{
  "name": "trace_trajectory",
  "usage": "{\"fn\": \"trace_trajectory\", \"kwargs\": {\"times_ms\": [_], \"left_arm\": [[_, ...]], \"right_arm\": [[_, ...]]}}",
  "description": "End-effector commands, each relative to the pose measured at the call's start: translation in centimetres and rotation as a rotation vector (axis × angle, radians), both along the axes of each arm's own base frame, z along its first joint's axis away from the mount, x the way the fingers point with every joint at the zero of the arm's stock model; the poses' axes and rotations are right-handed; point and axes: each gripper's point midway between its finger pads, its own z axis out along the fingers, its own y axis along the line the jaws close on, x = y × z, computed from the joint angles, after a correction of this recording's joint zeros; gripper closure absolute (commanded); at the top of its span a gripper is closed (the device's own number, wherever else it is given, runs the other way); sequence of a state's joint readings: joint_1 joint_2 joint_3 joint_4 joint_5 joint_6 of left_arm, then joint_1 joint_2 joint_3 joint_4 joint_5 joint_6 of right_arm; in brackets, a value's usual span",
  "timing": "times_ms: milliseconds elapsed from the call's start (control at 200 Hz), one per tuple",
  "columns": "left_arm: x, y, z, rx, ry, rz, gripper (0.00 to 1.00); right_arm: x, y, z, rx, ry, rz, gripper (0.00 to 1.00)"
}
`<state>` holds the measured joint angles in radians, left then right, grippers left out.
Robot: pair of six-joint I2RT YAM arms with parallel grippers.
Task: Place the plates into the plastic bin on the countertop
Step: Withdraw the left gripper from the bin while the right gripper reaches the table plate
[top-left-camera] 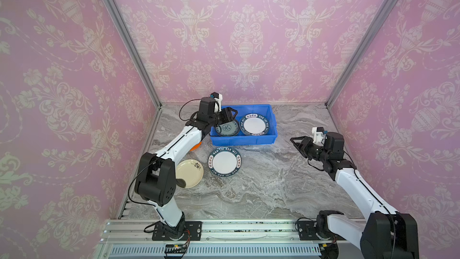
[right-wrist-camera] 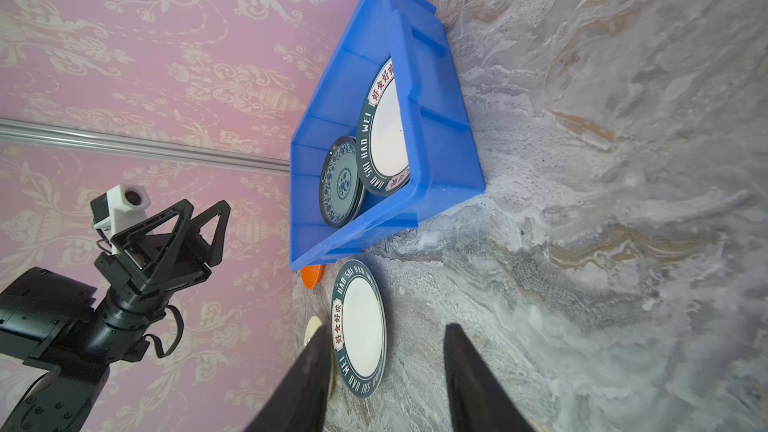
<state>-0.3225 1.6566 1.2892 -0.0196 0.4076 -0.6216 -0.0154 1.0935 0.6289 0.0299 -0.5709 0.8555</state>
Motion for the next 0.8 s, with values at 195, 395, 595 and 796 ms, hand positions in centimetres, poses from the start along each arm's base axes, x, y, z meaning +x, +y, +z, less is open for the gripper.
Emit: {"fn": "trace_trajectory", "kwargs": {"times_ms": [195,395,595,796], "left_arm": [[-2.9,1.0,-2.0,0.023,0.051,-0.003,0.42],[-3.9,1.4,-2.1,0.054,0.078,0.001,0.42],[-6.2,2.6,-3.0,0.081,0.121,0.038,0.44],[-9.4,4.6,-4.1,0.137,0.157,0.079,0.51]], "right_arm": [[-2.5,4.5,0.1,-0.106,-0.017,0.079,0.55],[-4.1,6.6,-1.0,-0.132,-0.028,0.128,0.57],[-5.7,10.5,-2.7,-0.15,-0.017,0.259,0.6],[-6.4,13.1,-5.0,-0.132,0.021,0.347,0.65]]}}
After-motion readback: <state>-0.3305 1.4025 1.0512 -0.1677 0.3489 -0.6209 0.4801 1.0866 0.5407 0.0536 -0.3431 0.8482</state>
